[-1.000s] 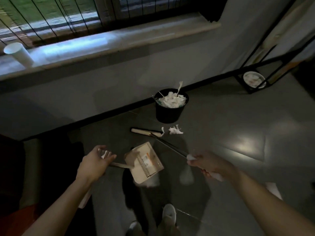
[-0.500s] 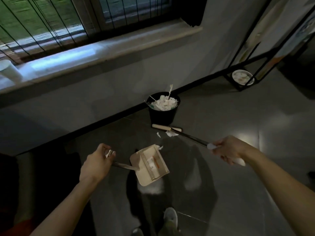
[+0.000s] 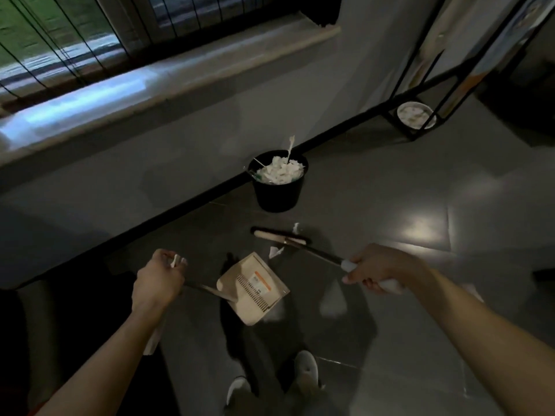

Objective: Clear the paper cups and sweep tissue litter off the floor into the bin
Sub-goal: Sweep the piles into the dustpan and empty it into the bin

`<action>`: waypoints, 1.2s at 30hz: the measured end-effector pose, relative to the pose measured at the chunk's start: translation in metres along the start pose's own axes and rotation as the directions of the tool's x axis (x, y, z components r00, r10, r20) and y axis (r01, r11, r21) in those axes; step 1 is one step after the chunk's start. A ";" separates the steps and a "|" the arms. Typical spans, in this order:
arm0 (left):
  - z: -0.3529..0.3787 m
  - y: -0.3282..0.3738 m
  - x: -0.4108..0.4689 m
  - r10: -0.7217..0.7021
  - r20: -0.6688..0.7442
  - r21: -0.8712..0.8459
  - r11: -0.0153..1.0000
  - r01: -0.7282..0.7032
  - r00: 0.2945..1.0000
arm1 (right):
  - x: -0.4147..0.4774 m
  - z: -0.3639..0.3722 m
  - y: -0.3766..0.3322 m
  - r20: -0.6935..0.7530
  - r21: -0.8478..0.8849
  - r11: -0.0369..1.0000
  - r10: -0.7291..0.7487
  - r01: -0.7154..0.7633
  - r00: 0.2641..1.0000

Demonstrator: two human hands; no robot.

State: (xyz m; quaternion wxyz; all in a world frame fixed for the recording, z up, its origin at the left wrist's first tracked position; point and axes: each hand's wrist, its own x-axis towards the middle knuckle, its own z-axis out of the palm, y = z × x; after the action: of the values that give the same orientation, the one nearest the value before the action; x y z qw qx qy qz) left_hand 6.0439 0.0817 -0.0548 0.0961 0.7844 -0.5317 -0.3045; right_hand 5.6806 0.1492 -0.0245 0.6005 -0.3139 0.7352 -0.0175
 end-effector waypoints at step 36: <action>-0.006 0.013 0.023 0.017 -0.002 -0.124 0.992 -0.017 1.000 | -0.044 0.090 -0.033 0.169 0.243 0.951 0.152 -0.190 0.974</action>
State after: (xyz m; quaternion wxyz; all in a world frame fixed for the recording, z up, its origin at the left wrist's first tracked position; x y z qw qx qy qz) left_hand 6.0428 0.0551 -0.0528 0.1476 0.7727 -0.5182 -0.3357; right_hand 5.7788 0.1754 0.0017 0.6886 -0.1685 0.7043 -0.0373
